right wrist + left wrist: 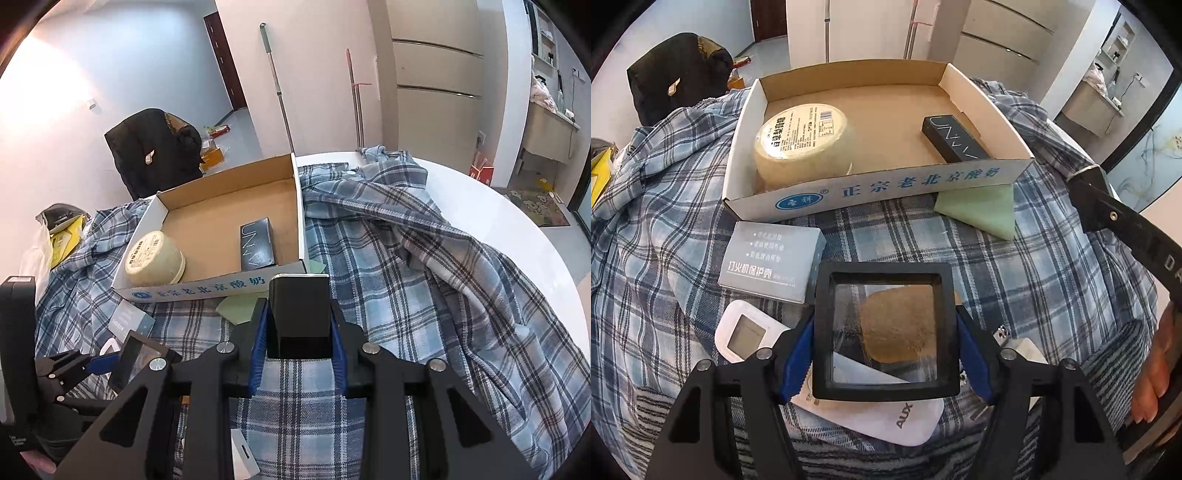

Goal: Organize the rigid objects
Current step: 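Grasp the black magnifier frame with the left tool while the right tool holds its item, then carry the magnifier frame over the cardboard box while the right tool releases the black item into it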

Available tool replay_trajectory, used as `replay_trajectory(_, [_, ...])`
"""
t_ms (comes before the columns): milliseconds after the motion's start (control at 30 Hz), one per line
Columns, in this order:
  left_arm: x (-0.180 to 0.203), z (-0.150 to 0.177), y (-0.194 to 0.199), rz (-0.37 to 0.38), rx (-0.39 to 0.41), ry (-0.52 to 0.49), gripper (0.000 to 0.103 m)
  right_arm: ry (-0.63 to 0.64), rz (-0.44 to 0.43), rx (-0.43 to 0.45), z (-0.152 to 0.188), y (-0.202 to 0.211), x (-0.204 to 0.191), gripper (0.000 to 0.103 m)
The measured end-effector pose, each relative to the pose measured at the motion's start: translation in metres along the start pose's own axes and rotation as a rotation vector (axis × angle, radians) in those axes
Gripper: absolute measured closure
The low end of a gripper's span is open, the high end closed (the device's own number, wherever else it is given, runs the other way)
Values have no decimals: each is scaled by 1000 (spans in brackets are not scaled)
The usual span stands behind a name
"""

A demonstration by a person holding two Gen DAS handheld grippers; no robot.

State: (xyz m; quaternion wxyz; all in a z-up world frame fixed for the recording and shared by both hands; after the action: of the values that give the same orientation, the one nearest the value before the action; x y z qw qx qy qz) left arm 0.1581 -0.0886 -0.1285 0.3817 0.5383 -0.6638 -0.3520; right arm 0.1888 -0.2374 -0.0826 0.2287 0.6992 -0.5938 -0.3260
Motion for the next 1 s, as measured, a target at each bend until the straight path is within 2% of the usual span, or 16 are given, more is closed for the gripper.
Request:
replay_trajectory(500, [-7,-8,71,-41,178,-27,31,42,13,-30,6,-11,-6,74])
replay_trajectory(733, [-9,-14,78,-25,208,-19,31,83,58,-8,6,-12,-9,74])
replay_trajectory(867, [-9,-29,81,-19,225,-32,31,127,70,32,1,2,-19,74])
replay_trajectory(1000, [-10,-59,90,-20,285,-28,31,154,19,-14,-14,6,-28,74])
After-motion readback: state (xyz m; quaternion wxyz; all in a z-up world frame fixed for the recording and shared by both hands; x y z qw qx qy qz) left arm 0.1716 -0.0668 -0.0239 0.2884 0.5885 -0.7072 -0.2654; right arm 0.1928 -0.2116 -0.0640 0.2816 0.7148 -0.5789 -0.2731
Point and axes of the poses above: each gripper's, at about its wrist camera, not at the fingertips, and y roughly against the way its jaws point, x to its right, z to its underside, the point moved 5 cm from there along -y, roughly the way its jaws point, and after that the axes turned 5 degrees about x, right-handed, at the moved point
